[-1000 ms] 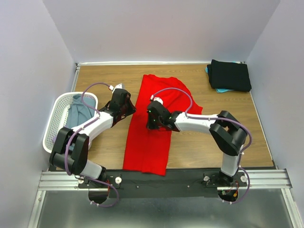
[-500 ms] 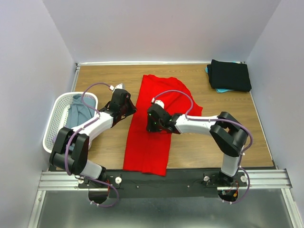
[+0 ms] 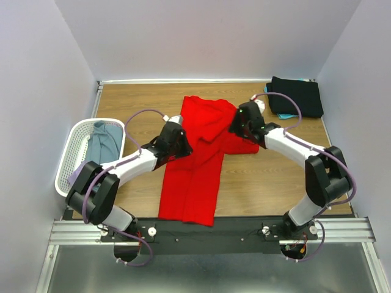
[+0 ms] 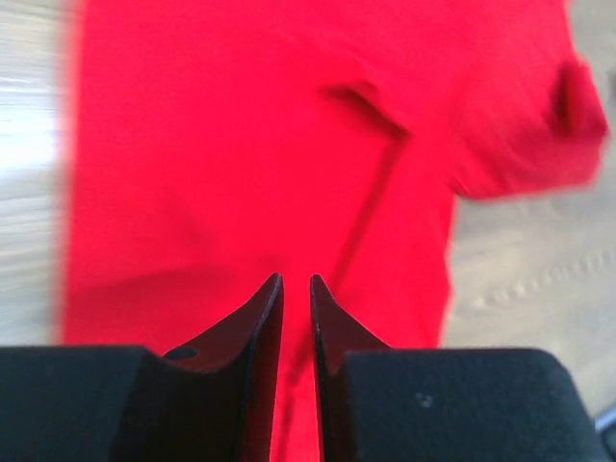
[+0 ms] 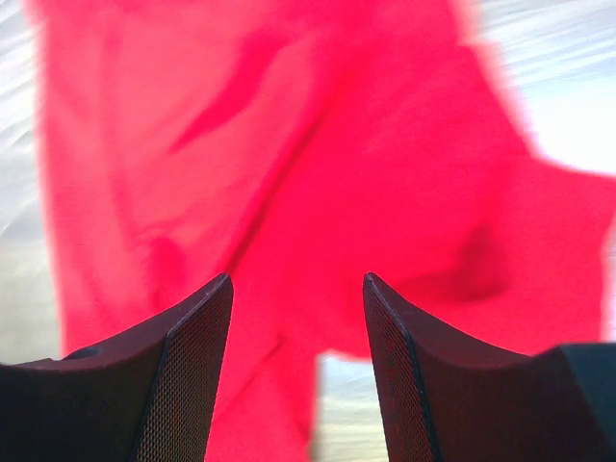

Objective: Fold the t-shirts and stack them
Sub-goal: Fold the tshirt

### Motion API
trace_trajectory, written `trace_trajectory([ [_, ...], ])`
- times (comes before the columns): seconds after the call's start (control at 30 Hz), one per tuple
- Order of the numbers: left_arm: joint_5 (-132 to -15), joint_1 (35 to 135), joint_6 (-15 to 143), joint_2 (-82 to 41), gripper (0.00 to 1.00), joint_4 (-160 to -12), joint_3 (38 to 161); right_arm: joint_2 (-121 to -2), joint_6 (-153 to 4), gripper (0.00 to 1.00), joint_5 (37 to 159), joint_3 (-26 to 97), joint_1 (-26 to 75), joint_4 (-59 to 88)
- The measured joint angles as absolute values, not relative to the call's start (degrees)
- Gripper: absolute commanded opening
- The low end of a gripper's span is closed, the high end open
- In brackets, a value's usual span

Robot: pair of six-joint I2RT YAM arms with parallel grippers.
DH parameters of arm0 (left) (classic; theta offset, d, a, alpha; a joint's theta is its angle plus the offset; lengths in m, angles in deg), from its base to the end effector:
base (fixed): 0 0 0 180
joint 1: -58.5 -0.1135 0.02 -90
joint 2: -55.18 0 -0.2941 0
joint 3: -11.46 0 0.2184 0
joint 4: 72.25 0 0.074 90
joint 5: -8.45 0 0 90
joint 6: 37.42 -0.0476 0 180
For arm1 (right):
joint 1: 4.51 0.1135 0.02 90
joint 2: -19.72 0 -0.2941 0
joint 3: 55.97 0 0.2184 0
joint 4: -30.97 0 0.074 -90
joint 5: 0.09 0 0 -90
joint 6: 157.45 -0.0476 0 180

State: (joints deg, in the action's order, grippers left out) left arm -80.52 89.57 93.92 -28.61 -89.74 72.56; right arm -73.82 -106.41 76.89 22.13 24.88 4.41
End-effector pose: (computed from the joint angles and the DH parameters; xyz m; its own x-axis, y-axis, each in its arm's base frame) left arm 0.2416 -0.1466 0.2432 -0.7635 -0.3110 -0.5660 0.0312 0.8576 -0.5134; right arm 0.2999 0.1566 0.2683 -0.6623 0.3301 -0.6726 0.1082 0.9305 0.3501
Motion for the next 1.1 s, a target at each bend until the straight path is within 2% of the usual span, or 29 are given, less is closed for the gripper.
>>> trace_trajectory([
  [0.17,-78.99,94.66,91.17,-34.09,0.26,-89.15,77.5,-74.02,-105.16,0.63,77.15,21.54,18.01,3.31],
  [0.4,-78.0,96.89,88.87,-40.28,0.27,-89.17,82.33,-73.99,-104.25,0.66,77.2,16.86,12.97,3.05],
  [0.63,-77.81,97.55,87.87,-43.71,0.27,-89.78,87.7,-73.99,-103.66,0.67,77.77,14.65,11.76,2.37],
  [0.8,-77.78,98.01,87.65,-45.39,0.27,-90.04,89.8,-74.06,-103.59,0.78,79.56,14.39,11.76,2.64],
  [0.93,-77.83,98.1,87.65,-46.42,0.27,-90.37,90.28,-73.69,-103.61,0.77,80.21,12.03,11.76,3.25],
  [1.0,-77.83,98.1,87.67,-47.12,0.27,-90.83,90.94,-73.34,-103.61,0.75,80.85,9.91,11.76,3.45],
  [1.03,-77.83,98.12,87.67,-47.69,0.27,-90.96,91.55,-73.27,-103.59,0.63,80.98,9.32,11.76,3.69],
  [1.1,-77.83,98.12,87.72,-48.67,0.27,-91.09,92.82,-72.84,-103.94,0.47,81.46,9.06,11.76,4.28],
])
